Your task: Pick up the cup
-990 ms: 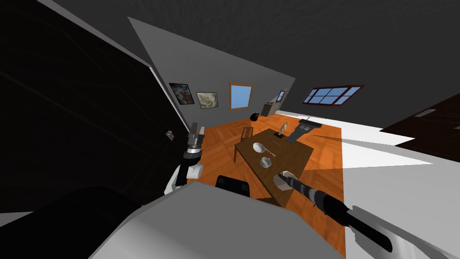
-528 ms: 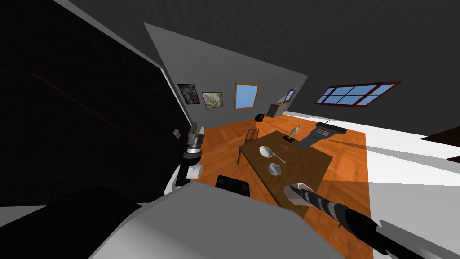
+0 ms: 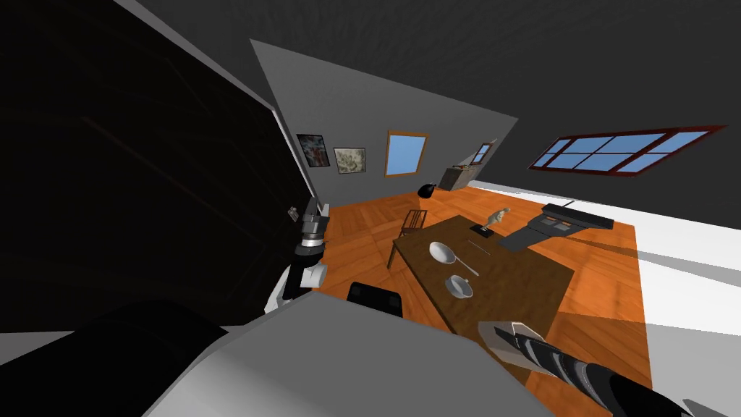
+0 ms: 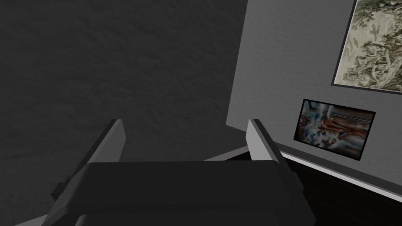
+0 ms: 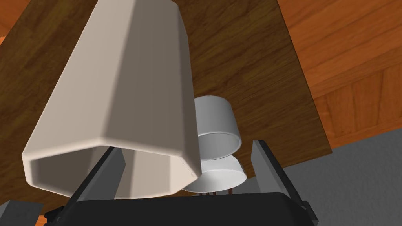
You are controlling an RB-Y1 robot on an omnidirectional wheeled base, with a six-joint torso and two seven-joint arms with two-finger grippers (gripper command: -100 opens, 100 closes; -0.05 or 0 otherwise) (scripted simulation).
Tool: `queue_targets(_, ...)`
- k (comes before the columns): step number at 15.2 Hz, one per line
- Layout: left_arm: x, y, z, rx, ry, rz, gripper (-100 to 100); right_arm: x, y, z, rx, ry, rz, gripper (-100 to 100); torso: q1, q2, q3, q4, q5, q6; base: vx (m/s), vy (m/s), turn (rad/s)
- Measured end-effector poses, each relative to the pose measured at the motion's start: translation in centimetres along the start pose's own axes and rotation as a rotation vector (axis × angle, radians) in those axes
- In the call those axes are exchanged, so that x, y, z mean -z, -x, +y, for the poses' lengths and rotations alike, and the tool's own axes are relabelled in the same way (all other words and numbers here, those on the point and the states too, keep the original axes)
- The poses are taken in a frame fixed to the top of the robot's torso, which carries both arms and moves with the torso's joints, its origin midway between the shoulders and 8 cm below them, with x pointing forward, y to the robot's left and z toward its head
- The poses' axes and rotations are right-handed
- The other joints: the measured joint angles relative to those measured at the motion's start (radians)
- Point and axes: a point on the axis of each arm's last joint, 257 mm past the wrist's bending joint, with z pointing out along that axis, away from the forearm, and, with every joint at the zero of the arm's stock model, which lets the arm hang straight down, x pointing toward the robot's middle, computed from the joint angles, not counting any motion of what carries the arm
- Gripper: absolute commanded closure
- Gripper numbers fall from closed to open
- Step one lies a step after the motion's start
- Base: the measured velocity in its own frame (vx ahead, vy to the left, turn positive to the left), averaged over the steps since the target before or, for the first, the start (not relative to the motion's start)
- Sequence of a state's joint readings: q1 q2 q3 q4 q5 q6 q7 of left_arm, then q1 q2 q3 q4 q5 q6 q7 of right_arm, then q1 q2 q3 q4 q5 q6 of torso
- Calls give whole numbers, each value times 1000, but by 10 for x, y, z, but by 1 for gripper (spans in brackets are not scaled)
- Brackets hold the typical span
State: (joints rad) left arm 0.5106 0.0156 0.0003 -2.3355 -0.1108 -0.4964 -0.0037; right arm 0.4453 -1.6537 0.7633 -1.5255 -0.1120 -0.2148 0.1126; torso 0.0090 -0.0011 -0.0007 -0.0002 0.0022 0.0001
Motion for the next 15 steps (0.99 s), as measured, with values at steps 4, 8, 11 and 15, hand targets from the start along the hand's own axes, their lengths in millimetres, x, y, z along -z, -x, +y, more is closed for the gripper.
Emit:
queue_targets(4, 0, 0, 0, 0, 0, 0, 0, 14, -24, -26, 13, -55, 65, -100, 1, 1, 0, 0, 0, 0, 37, 71, 93)
queue_targets(8, 0, 0, 0, 0, 0, 0, 0, 8, -37, -25, 1, -57, 70, -100, -7, 2, 1, 1, -2, 0, 25, -24, 66)
queue_targets(11, 0, 0, 0, 0, 0, 0, 0, 0, -48, -24, -9, -58, 70, -100, -9, 3, 2, 1, -3, 1, 18, -41, 35)
queue_targets(15, 0, 0, 0, 0, 0, 0, 0, -1, -49, -24, -10, -57, 70, 100, -7, 4, 2, 1, -2, 0, 2, -4, 1)
